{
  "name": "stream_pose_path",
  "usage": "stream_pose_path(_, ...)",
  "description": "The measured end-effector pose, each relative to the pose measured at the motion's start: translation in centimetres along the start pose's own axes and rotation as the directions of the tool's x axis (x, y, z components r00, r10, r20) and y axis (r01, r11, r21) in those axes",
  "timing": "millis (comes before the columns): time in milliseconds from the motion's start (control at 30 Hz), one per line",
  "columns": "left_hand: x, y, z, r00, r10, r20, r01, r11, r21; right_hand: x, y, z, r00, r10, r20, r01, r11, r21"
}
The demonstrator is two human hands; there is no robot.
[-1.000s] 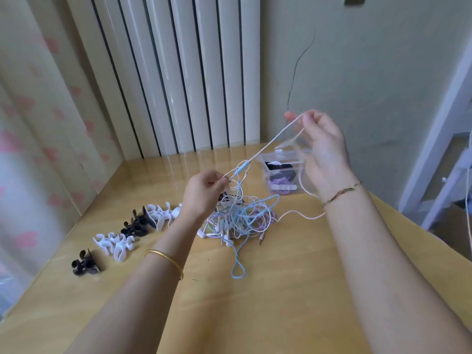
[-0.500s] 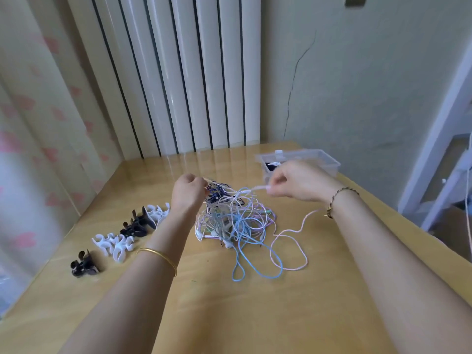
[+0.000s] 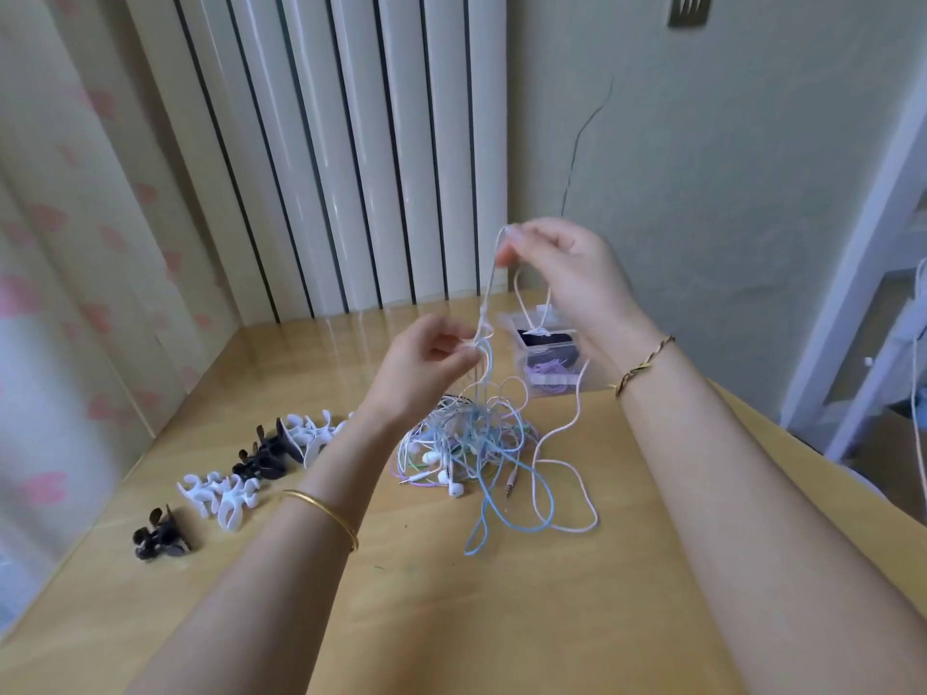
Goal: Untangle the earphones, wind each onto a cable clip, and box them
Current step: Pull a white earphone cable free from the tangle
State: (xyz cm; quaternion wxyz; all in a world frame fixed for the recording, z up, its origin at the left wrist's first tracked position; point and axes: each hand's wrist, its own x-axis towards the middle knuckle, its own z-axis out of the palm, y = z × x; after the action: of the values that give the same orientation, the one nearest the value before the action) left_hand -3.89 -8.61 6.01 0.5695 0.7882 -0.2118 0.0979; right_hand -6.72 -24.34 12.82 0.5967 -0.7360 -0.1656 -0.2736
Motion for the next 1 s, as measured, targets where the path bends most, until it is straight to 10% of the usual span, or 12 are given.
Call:
stream_pose_path(233, 0.1, -3.4, -1.4, 0.974, -0.141, -0.179, 0.184, 0.951, 0.25, 0.5, -1.5, -2.5, 0.917, 0.329, -0.227, -0.096, 0.733, 0.673)
stream_pose_path(367, -0.1, -5.0, -2.6, 0.877, -0.322, -0.355, 0.424, 0.867, 0.261, 0.1, -0.7, -3.6, 0.913, 0.303, -0.273, -0.159, 0.881, 0.445)
stream_pose_path(567, -0.2, -1.1, -1.2, 0.922, -0.366, -0.129, 0.387, 0.853, 0.35, -0.5, 0.1, -2.0, 0.968, 0.249, 0.017, -0.25, 0.965, 0.08)
stream_pose_path(767, -0.3, 4.9, 0.8, 0.968, -0.183, 0.17, 0.197, 0.978, -0.066, -0.4, -0.1, -1.5, 0.976, 0.2, 0.091, -0.211, 0.968, 0.136)
stream_pose_path(1000, -0.3, 3.8, 2.3, 0.974, -0.082, 0.209, 0.106, 0.989, -0.106, 0.1, -0.5, -1.7, 0.985, 0.155, 0.077, -0.171, 0.937, 0.305)
